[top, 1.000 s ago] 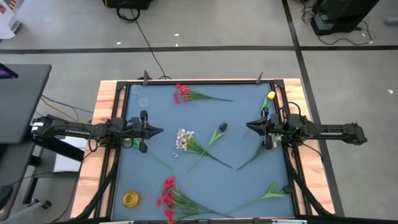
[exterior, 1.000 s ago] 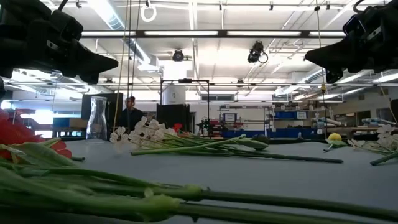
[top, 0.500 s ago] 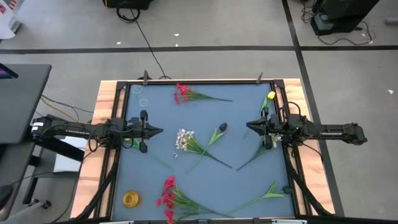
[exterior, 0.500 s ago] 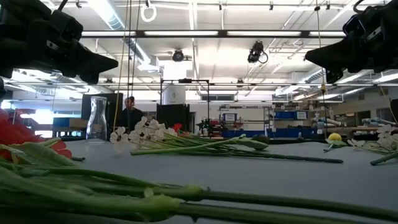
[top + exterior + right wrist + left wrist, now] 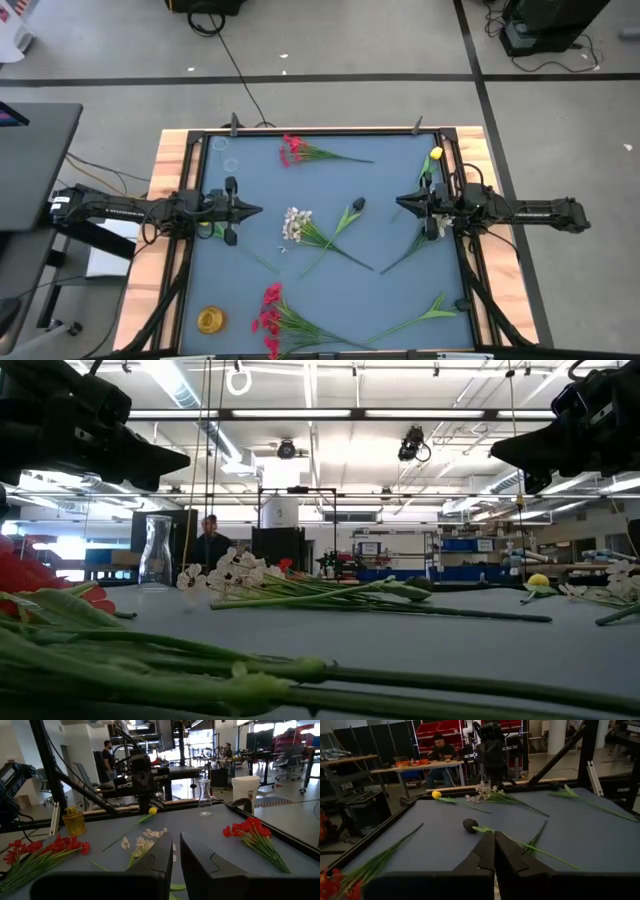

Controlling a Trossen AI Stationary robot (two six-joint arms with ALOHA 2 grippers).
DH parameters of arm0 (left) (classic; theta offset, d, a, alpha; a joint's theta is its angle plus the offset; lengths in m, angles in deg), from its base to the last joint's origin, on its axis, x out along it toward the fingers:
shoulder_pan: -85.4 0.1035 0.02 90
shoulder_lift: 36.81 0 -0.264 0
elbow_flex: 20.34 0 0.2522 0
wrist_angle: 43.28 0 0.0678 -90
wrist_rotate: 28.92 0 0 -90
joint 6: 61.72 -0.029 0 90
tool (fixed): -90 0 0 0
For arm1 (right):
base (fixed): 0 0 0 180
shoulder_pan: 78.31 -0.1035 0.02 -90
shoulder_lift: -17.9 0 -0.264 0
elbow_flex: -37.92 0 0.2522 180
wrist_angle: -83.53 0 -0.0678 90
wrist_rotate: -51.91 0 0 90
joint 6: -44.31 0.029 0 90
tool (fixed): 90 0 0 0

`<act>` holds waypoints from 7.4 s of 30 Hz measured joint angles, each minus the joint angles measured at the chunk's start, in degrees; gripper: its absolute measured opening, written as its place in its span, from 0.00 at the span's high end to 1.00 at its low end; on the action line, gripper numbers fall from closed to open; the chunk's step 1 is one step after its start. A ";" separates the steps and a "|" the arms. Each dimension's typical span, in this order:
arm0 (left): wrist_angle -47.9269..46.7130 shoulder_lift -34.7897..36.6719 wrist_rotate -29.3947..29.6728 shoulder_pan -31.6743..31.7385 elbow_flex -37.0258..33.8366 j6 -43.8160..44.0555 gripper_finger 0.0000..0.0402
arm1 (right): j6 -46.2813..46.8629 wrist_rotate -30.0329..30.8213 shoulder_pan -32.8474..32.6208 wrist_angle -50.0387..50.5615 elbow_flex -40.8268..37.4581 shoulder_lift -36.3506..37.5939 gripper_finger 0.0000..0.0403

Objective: Sort flowers into vase by color
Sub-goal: Put the right white flowers into the transparent vase

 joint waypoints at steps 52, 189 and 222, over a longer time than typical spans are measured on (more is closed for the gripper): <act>6.66 0.00 9.48 0.48 0.01 53.81 0.99 | 46.18 19.27 1.47 -14.21 12.36 -29.72 0.97; -38.15 -0.01 9.45 -1.57 29.58 29.87 0.58 | 7.07 -9.00 1.81 -9.63 90.94 -103.95 0.94; -30.47 -2.49 4.66 -1.47 29.47 12.11 0.99 | 7.62 -6.02 2.08 -5.52 94.18 -103.77 0.81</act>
